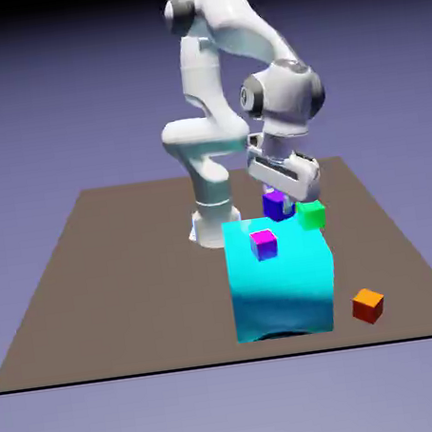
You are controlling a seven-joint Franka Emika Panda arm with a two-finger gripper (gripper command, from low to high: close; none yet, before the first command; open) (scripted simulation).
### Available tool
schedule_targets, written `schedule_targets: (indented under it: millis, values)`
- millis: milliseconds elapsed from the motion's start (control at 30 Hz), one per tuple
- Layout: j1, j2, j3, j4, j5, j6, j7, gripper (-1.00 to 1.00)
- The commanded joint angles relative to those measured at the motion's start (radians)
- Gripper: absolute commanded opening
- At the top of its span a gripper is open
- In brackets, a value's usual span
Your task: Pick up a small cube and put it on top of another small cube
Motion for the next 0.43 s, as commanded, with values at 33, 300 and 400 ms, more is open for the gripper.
schedule_targets:
  millis: [33, 300, 400]
  values:
    - [0.071, -0.073, 0.01, -0.018, 0.057, -0.049, 0.014, -1.0]
    - [0.087, -0.016, 0.056, -0.143, 0.062, 0.129, 0.05, 1.0]
    - [0.094, -0.055, 0.038, -0.093, 0.071, 0.042, 0.037, 1.0]
